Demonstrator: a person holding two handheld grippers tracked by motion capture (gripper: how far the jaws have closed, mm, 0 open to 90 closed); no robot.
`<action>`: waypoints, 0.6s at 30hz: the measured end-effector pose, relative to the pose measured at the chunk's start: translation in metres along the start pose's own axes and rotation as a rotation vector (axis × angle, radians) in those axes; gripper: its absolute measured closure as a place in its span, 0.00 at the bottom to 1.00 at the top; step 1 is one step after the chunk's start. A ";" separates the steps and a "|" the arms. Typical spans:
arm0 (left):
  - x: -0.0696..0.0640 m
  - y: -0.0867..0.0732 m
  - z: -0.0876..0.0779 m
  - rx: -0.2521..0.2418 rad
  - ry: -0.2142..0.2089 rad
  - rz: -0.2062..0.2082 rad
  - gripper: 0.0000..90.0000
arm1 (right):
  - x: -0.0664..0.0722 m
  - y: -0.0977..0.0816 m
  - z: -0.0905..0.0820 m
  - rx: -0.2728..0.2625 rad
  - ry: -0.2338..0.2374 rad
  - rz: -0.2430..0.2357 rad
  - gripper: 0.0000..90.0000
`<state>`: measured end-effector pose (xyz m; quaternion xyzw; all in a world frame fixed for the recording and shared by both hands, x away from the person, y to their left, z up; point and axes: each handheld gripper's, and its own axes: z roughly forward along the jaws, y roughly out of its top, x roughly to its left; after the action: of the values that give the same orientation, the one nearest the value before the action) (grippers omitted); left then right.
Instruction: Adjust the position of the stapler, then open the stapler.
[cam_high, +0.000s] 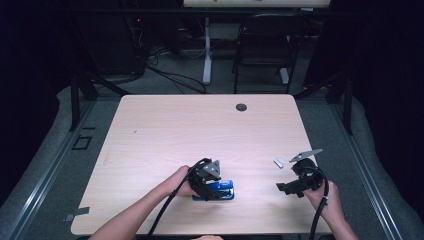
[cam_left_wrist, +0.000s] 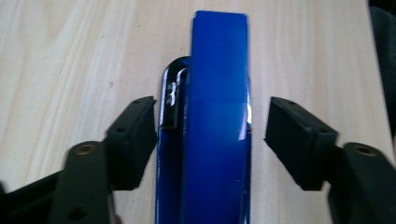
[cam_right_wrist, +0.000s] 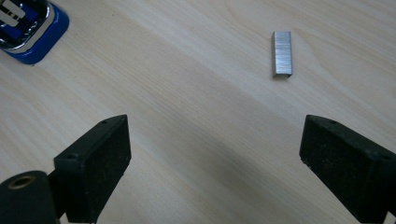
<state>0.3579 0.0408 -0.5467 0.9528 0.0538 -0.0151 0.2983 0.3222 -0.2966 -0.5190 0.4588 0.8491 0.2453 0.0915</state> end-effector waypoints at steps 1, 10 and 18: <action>0.000 0.000 0.000 -0.001 -0.001 -0.014 0.31 | 0.000 0.000 0.000 -0.002 0.012 -0.004 0.10; -0.001 0.005 -0.002 -0.053 0.034 -0.098 0.15 | -0.001 0.001 0.000 0.004 0.020 0.009 0.10; -0.007 0.016 0.000 -0.081 0.053 -0.141 0.22 | 0.000 0.002 0.001 0.010 0.023 0.009 0.10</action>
<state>0.3530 0.0271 -0.5376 0.9339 0.1292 -0.0086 0.3332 0.3239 -0.2950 -0.5189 0.4604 0.8491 0.2468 0.0783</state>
